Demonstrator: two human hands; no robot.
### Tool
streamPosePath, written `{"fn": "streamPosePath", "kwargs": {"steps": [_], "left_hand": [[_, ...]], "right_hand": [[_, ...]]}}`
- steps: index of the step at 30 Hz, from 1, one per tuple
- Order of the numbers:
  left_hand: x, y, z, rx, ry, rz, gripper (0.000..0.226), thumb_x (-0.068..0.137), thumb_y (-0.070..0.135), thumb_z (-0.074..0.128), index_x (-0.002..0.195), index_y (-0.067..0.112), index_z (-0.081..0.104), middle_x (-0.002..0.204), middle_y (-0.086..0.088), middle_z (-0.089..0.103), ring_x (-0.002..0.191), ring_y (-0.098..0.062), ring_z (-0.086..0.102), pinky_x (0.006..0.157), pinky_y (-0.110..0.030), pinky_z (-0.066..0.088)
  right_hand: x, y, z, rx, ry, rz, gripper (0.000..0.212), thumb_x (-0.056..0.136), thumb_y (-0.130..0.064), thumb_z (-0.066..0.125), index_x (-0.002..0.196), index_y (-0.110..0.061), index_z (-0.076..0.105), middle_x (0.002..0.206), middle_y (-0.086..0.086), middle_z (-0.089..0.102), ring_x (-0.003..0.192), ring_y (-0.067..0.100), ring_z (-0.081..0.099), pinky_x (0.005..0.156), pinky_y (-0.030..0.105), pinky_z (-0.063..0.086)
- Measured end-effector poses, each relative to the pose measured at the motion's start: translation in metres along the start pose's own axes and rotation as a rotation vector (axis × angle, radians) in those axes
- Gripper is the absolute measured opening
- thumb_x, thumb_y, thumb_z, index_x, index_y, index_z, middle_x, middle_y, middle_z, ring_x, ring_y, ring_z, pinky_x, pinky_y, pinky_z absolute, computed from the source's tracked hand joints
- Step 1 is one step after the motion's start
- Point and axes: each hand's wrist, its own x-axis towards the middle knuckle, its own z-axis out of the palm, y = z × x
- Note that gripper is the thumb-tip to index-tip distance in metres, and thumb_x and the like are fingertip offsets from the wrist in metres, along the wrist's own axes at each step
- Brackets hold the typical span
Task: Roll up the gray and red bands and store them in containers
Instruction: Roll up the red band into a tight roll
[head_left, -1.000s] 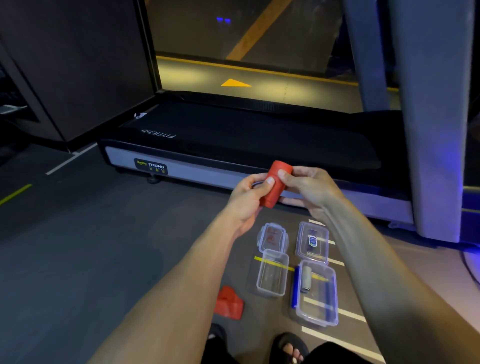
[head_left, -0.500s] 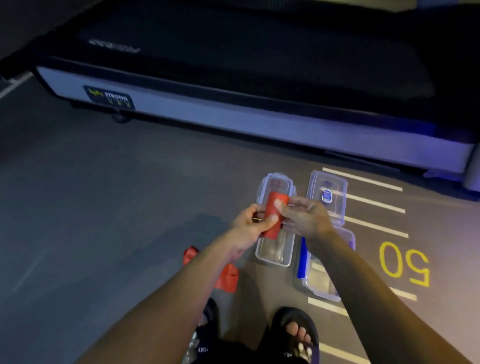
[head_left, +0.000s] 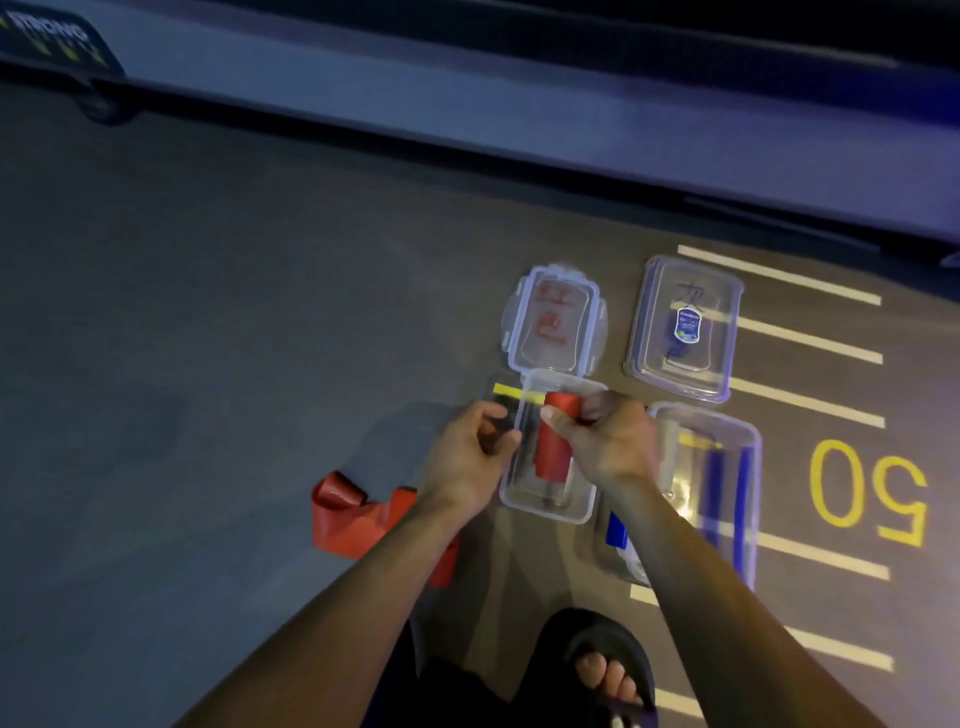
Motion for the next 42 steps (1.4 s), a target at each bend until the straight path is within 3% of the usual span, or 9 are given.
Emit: {"fn": "streamPosePath", "kwargs": {"steps": [5, 9, 11, 19, 24, 28, 33, 39, 42], "left_hand": [[0.01, 0.004, 0.006, 0.162, -0.161, 0.012, 0.05, 0.098, 0.029, 0.059, 0.142, 0.047, 0.045, 0.124, 0.005, 0.068, 0.114, -0.021, 0.063, 0.091, -0.028, 0.047], [0.004, 0.006, 0.011, 0.196, -0.184, 0.066, 0.069, 0.099, 0.023, 0.054, 0.151, 0.056, 0.024, 0.105, 0.002, 0.07, 0.101, -0.023, 0.067, 0.091, -0.04, 0.055], [0.005, 0.006, 0.011, 0.215, -0.199, 0.076, 0.074, 0.099, 0.024, 0.055, 0.153, 0.058, 0.016, 0.118, 0.002, 0.069, 0.108, -0.021, 0.066, 0.095, -0.043, 0.055], [0.006, 0.009, 0.007, 0.164, -0.226, 0.071, 0.077, 0.1, 0.016, 0.056, 0.157, 0.049, 0.017, 0.107, -0.007, 0.067, 0.103, -0.021, 0.066, 0.098, -0.042, 0.055], [0.007, 0.009, 0.009, 0.176, -0.231, 0.048, 0.077, 0.1, 0.017, 0.057, 0.157, 0.048, 0.016, 0.116, -0.012, 0.067, 0.109, -0.024, 0.065, 0.1, -0.039, 0.054], [0.007, 0.009, 0.01, 0.194, -0.238, 0.028, 0.077, 0.1, 0.016, 0.056, 0.157, 0.05, 0.016, 0.121, -0.014, 0.064, 0.111, -0.028, 0.064, 0.101, -0.043, 0.053], [0.008, 0.007, 0.008, 0.192, -0.256, 0.043, 0.077, 0.101, 0.017, 0.055, 0.156, 0.053, 0.014, 0.119, -0.016, 0.064, 0.11, -0.028, 0.064, 0.099, -0.039, 0.054], [0.012, -0.004, 0.014, 0.184, -0.264, 0.056, 0.077, 0.102, 0.018, 0.053, 0.153, 0.059, 0.011, 0.107, -0.005, 0.064, 0.098, -0.015, 0.063, 0.096, -0.034, 0.054], [0.014, -0.008, 0.016, 0.183, -0.27, 0.047, 0.074, 0.103, 0.019, 0.052, 0.153, 0.059, 0.014, 0.127, 0.002, 0.063, 0.112, -0.012, 0.061, 0.098, -0.028, 0.05]], "right_hand": [[0.016, 0.0, 0.026, -0.16, 0.028, -0.076, 0.05, 0.078, -0.048, 0.085, 0.108, -0.015, 0.062, 0.106, 0.006, 0.071, 0.096, 0.027, 0.069, 0.079, 0.034, 0.055], [0.02, 0.007, 0.029, -0.117, 0.066, -0.064, 0.05, 0.084, -0.037, 0.083, 0.112, -0.016, 0.046, 0.114, 0.009, 0.065, 0.1, 0.03, 0.066, 0.08, 0.034, 0.051], [0.021, 0.01, 0.033, -0.101, 0.087, -0.08, 0.044, 0.085, -0.034, 0.082, 0.108, -0.016, 0.048, 0.11, 0.008, 0.065, 0.097, 0.028, 0.065, 0.08, 0.035, 0.051], [0.02, 0.014, 0.037, -0.032, 0.065, -0.063, 0.026, 0.089, -0.03, 0.078, 0.1, -0.019, 0.057, 0.111, -0.001, 0.056, 0.096, 0.016, 0.058, 0.064, 0.013, 0.038], [0.018, 0.02, 0.04, 0.05, 0.06, -0.038, 0.026, 0.09, -0.03, 0.077, 0.101, -0.025, 0.054, 0.113, -0.003, 0.06, 0.101, 0.016, 0.057, 0.074, 0.024, 0.048], [0.019, 0.023, 0.044, 0.118, 0.064, -0.066, 0.021, 0.092, -0.028, 0.074, 0.103, -0.024, 0.057, 0.111, -0.005, 0.06, 0.102, 0.013, 0.058, 0.069, 0.011, 0.037], [0.013, 0.028, 0.038, 0.133, 0.006, -0.113, 0.022, 0.094, -0.018, 0.072, 0.112, -0.024, 0.062, 0.103, -0.012, 0.059, 0.09, 0.003, 0.058, 0.07, 0.008, 0.044], [0.015, 0.025, 0.037, 0.104, 0.032, -0.083, 0.025, 0.089, -0.011, 0.074, 0.111, -0.021, 0.067, 0.102, -0.009, 0.063, 0.093, 0.009, 0.062, 0.084, 0.029, 0.058], [0.017, 0.023, 0.039, 0.099, 0.043, -0.083, 0.022, 0.087, -0.008, 0.076, 0.104, -0.02, 0.069, 0.101, -0.009, 0.066, 0.094, 0.006, 0.062, 0.086, 0.023, 0.055]]}}
